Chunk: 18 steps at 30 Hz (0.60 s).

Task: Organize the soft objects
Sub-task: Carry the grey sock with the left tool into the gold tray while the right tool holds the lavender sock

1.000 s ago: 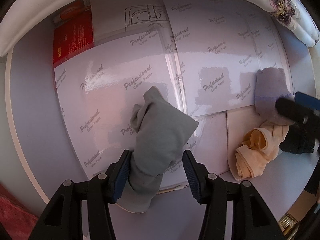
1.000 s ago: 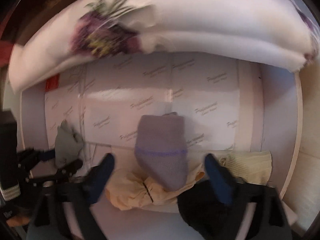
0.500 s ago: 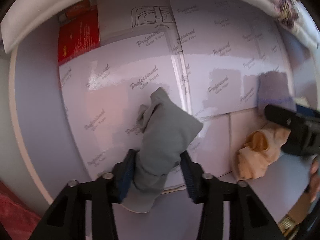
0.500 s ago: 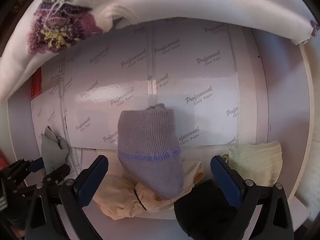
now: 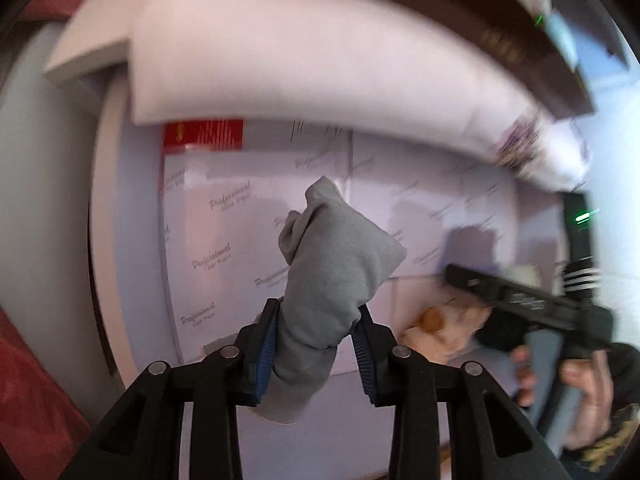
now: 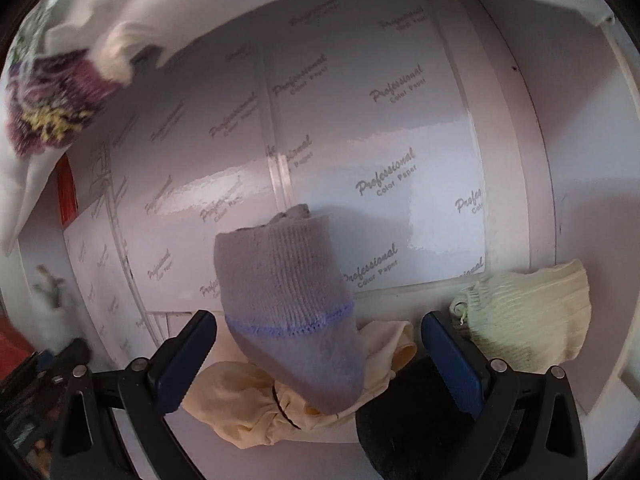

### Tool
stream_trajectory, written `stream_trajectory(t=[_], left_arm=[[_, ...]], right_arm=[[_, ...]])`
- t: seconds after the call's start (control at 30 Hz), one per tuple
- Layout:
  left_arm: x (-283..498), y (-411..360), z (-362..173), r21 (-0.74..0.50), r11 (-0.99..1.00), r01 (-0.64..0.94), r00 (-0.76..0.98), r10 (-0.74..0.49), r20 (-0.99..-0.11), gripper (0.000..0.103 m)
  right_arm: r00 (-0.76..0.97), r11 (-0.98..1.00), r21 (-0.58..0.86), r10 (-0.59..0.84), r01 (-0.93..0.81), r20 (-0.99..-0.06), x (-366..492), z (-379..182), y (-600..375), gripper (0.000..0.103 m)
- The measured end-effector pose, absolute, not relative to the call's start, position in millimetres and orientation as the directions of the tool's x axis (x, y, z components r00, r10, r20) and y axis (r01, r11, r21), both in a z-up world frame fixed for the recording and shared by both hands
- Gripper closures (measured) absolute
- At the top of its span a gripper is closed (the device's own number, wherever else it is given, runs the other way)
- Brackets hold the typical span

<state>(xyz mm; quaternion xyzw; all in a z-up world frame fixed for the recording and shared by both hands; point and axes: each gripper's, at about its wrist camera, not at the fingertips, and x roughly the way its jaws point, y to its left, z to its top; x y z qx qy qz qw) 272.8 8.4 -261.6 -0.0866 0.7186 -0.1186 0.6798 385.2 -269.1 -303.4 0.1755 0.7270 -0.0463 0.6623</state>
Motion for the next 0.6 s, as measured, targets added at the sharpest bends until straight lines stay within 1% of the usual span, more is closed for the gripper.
stream_trajectory(t=[0.13, 0.3, 0.6], left_arm=[[270.9, 16.7, -231.1, -0.329, 0.944, 0.025, 0.015, -0.329, -0.944, 0.068], [270.2, 18.8, -188.5, -0.394, 0.919, 0.034, 0.132, -0.394, -0.909, 0.068], [280.5, 18.9, -110.0, -0.437, 0.898, 0.053, 0.333, -0.428, -0.840, 0.068]], right_arm=[[-0.073, 0.937, 0.163, 0.194, 0.310, -0.978, 386.6, -318.0, -271.4, 0.000], [-0.078, 0.940, 0.157, 0.189, 0.302, -0.979, 389.3, -322.8, -276.7, 0.000], [-0.077, 0.940, 0.156, 0.187, 0.305, -0.979, 389.1, -327.9, -278.5, 0.000]])
